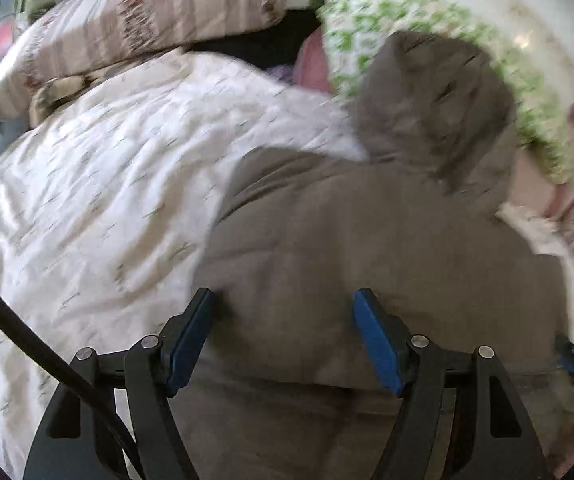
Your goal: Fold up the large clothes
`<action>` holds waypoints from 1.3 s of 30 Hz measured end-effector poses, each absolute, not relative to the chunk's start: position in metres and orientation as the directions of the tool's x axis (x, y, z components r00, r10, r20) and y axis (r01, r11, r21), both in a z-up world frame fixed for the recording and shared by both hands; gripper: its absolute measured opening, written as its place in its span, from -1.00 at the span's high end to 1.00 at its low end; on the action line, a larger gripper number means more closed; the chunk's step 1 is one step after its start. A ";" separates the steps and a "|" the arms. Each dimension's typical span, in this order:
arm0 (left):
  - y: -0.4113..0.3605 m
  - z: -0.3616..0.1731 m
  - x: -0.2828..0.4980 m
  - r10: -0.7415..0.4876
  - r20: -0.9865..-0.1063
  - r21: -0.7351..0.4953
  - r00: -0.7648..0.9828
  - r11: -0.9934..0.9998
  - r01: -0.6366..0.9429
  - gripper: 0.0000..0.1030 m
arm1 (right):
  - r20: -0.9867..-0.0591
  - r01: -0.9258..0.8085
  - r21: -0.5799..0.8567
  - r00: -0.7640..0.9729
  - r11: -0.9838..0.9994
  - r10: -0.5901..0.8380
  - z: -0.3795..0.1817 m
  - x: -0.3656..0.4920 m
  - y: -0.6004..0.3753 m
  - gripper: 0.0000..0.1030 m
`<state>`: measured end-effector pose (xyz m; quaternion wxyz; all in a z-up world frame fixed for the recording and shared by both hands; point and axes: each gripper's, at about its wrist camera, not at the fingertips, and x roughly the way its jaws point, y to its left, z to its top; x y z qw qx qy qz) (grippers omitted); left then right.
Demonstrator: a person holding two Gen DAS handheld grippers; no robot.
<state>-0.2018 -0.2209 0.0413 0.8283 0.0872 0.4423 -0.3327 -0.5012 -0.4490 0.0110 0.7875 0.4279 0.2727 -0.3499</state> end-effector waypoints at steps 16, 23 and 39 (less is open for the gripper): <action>-0.219 0.090 -0.237 -0.524 -0.647 -0.067 0.554 0.763 0.643 -0.46 | -0.629 0.896 0.136 0.407 0.422 -0.663 0.068 -0.506 -0.411 0.42; -0.265 0.063 -0.267 -0.518 -0.691 0.032 0.504 0.675 0.737 -0.46 | -0.681 0.818 0.139 0.489 0.559 -0.546 0.042 -0.464 -0.413 0.42; -0.271 0.041 -0.260 -0.476 -0.725 0.027 0.498 0.702 0.711 -0.66 | -0.748 0.818 -0.001 0.382 0.576 -0.543 0.013 -0.438 -0.410 0.40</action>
